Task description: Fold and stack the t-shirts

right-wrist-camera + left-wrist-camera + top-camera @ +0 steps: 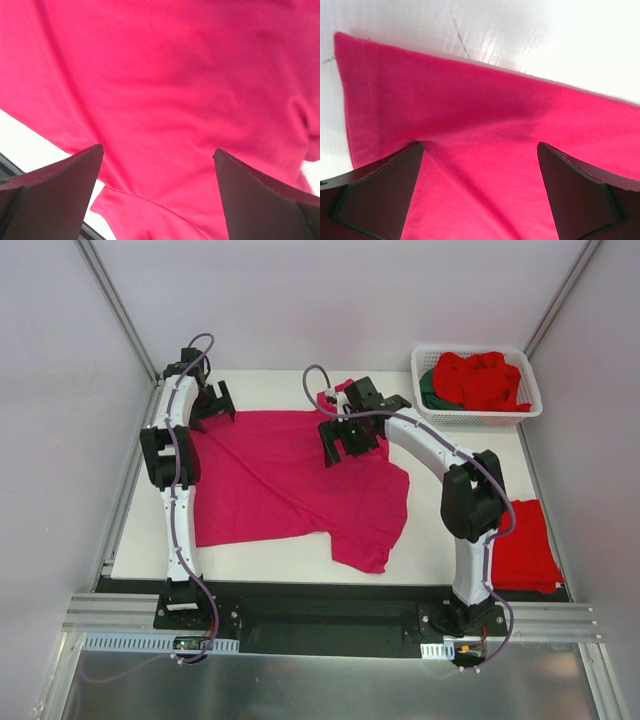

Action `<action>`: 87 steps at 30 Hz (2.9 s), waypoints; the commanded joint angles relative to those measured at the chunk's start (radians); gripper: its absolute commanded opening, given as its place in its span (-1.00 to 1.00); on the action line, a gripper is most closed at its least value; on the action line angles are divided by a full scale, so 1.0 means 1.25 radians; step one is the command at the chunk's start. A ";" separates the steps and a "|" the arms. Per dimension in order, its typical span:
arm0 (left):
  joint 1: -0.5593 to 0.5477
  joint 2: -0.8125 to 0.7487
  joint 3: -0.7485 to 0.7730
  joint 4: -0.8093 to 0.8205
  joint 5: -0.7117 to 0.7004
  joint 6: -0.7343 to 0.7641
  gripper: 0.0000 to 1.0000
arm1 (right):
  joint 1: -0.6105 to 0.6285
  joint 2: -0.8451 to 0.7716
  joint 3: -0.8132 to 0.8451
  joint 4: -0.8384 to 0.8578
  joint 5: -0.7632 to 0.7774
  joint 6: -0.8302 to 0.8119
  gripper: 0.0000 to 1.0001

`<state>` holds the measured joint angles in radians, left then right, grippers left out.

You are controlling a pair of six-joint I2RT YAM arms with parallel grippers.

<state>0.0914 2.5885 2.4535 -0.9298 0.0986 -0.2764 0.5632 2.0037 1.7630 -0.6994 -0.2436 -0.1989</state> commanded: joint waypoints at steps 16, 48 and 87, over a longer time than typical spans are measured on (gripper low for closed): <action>-0.187 -0.635 -0.312 0.014 0.031 -0.043 0.99 | 0.100 -0.196 -0.362 0.080 0.283 0.050 0.93; -0.267 -1.033 -0.920 0.260 0.028 -0.042 0.99 | 0.154 -0.294 -0.696 0.432 0.326 0.157 0.93; -0.298 -1.085 -1.007 0.260 0.027 -0.027 0.99 | 0.060 -0.166 -0.376 0.118 0.574 0.209 0.97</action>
<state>-0.2695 1.2793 1.2121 -0.6140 0.1226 -0.3256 0.6506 1.7683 1.2968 -0.5568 0.4667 0.0383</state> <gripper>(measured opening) 0.993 0.974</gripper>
